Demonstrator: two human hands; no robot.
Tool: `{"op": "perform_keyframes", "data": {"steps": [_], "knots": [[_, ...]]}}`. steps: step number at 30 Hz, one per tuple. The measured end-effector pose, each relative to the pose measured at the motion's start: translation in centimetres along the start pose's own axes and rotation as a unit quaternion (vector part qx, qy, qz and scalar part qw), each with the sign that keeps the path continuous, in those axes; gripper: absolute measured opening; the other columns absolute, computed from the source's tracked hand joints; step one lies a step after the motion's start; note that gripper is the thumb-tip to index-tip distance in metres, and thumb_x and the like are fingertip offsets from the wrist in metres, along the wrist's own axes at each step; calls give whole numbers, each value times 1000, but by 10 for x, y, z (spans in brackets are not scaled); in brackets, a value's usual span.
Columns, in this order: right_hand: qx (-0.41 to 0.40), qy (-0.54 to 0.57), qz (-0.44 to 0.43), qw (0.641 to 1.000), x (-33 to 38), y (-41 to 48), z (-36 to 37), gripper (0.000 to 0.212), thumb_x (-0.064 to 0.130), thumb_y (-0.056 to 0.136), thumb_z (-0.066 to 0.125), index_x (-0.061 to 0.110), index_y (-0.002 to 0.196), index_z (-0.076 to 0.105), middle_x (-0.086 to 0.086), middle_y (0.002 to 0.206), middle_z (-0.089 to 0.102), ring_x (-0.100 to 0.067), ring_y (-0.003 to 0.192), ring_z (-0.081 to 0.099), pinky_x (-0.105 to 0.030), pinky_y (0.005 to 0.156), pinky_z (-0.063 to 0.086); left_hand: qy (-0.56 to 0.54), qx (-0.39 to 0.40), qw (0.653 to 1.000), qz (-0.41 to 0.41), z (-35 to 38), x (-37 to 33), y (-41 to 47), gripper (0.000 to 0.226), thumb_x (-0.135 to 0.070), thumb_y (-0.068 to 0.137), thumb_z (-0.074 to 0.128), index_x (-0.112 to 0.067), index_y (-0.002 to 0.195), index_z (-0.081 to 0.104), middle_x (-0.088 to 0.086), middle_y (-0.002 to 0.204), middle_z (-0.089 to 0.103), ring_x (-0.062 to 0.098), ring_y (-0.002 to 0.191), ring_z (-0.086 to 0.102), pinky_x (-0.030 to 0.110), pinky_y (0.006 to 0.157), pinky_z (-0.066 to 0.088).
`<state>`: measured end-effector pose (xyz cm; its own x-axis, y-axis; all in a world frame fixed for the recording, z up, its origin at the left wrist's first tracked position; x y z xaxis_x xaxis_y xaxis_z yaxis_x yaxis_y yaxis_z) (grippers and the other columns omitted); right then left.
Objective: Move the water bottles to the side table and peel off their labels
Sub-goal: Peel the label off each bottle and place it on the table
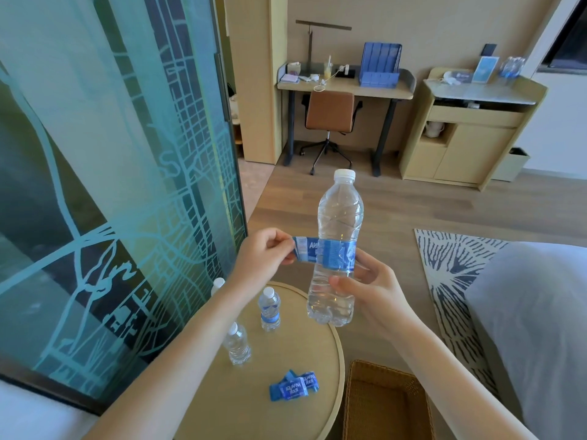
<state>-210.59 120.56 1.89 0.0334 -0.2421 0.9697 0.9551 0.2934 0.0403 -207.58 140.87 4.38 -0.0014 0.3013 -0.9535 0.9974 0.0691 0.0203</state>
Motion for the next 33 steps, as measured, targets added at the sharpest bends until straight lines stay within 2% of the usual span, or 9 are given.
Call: {"op": "perform_keyframes", "data": {"steps": [5, 8, 12, 15, 17, 22, 26, 30, 33], "knots": [[20, 5, 0, 1000, 1, -1, 3, 56, 11, 73, 83, 23, 126, 69, -17, 116, 74, -33, 104, 72, -37, 82, 59, -31, 10, 999, -31, 0, 8, 9, 13, -5, 98, 56, 5, 96, 64, 21, 96, 73, 32, 91, 72, 39, 82, 62], [31, 17, 2, 999, 0, -1, 5, 56, 10, 74, 81, 19, 127, 68, -19, 117, 73, -34, 104, 72, -38, 82, 59, -69, 16, 996, -62, 2, 16, 11, 19, -5, 99, 55, 12, 105, 61, 27, 105, 71, 30, 91, 70, 46, 88, 60], [36, 30, 10, 999, -1, -1, 5, 58, 11, 76, 80, 14, 131, 65, -21, 119, 71, -37, 105, 71, -41, 83, 58, -76, 5, 995, -67, 6, 24, 11, 20, -9, 99, 57, 9, 108, 62, 18, 100, 69, 20, 90, 66, 42, 89, 59], [40, 24, 9, 999, -3, -1, 4, 64, 12, 75, 81, 16, 136, 61, -22, 122, 70, -40, 108, 69, -45, 86, 57, -49, -21, 998, -39, 6, 27, 12, 15, -10, 100, 58, 3, 105, 64, 9, 93, 70, 16, 87, 66, 32, 80, 59], [51, 30, 10, 998, -4, 0, 4, 76, 11, 76, 82, 19, 145, 51, -23, 125, 68, -42, 109, 68, -49, 90, 56, -31, -30, 999, -24, 6, 28, 14, 11, -12, 100, 58, -3, 101, 65, 4, 89, 71, 12, 83, 67, 26, 75, 59], [79, 59, 18, 995, -7, 0, 7, 89, 8, 79, 82, 28, 153, 37, -25, 132, 64, -43, 113, 66, -51, 92, 54, -18, -41, 999, -14, 3, 34, 15, 9, -16, 98, 60, -15, 92, 66, -6, 83, 71, 2, 77, 67, 27, 75, 59], [93, 43, 9, 995, -8, 1, 11, 81, 2, 82, 76, 21, 152, 41, -25, 134, 62, -44, 114, 63, -57, 97, 51, -20, -47, 999, -14, 1, 35, 15, 10, -16, 97, 61, -16, 91, 68, -9, 80, 70, -3, 71, 65, 31, 77, 59], [77, 42, 18, 996, -9, -1, 15, 68, 9, 78, 81, 14, 141, 55, -20, 127, 67, -36, 111, 68, -44, 91, 56, -25, -53, 998, -21, 1, 35, 16, 10, -17, 97, 61, -18, 89, 67, -8, 80, 71, -2, 69, 66, 34, 80, 59], [62, 39, 21, 997, -11, -2, 15, 67, 9, 76, 82, 13, 138, 58, -19, 125, 69, -36, 111, 68, -43, 91, 56, -21, -52, 998, -26, 1, 35, 15, 10, -18, 96, 61, -18, 90, 67, -6, 82, 72, 2, 70, 67, 38, 82, 59]]}}
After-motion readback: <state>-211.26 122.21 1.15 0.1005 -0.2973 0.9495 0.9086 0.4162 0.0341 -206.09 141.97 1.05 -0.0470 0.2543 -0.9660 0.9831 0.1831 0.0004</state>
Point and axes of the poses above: each hand's wrist, its own y-axis towards the middle knuckle, its own z-axis out of the palm, x = y × z, the point moved 4 cm from there along y, towards the middle knuckle
